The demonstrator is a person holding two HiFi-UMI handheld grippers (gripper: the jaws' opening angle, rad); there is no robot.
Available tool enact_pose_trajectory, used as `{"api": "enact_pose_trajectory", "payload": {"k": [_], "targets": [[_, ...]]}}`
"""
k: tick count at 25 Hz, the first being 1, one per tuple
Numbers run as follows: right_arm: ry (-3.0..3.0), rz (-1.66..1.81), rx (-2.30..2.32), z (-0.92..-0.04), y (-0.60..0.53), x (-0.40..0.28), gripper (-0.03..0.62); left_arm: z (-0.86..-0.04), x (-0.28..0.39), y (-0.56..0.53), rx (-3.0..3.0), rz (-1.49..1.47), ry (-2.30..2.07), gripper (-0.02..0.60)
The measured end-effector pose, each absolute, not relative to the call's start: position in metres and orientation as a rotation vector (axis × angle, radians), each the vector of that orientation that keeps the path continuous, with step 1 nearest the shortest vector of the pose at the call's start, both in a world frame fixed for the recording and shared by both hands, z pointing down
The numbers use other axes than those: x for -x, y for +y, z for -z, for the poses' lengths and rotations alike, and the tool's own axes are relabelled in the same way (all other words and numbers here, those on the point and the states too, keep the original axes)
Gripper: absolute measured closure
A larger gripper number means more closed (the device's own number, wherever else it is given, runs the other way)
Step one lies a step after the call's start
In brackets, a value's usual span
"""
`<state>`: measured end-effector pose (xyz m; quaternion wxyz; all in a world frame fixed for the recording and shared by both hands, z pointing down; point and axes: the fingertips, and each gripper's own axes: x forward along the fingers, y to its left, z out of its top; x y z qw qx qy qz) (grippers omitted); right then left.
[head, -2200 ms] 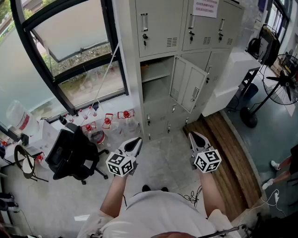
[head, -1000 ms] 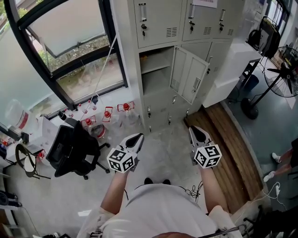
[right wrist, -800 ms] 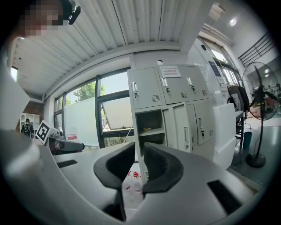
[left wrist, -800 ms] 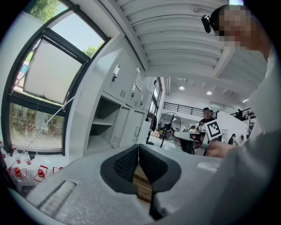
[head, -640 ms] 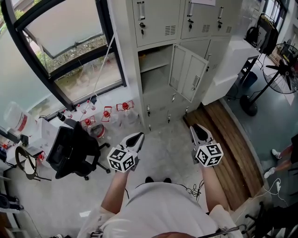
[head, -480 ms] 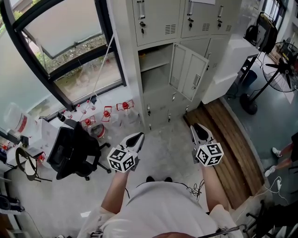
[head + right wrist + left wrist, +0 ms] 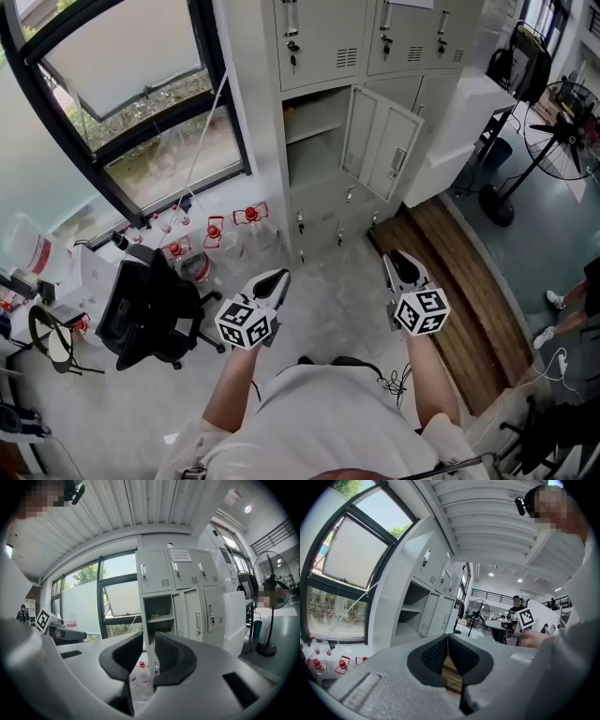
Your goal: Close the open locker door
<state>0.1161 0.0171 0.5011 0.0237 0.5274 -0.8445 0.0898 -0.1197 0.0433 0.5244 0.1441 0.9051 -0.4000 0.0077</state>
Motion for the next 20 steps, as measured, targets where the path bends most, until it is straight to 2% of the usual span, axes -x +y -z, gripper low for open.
{"api": "enact_pose_trajectory", "payload": {"k": [10,20], "targets": [[-2.583,-0.295,-1.675,-0.503,0.018,-0.11,0.528,-0.528,0.132,0.035,-2.617,-0.035,-1.124,0.566],[-2.581,-0.348,-1.677,-0.516,-0.019,-0.129,0.525,-0.541,0.116,0.002,-2.602,-0.069,-1.117,0.566]]}}
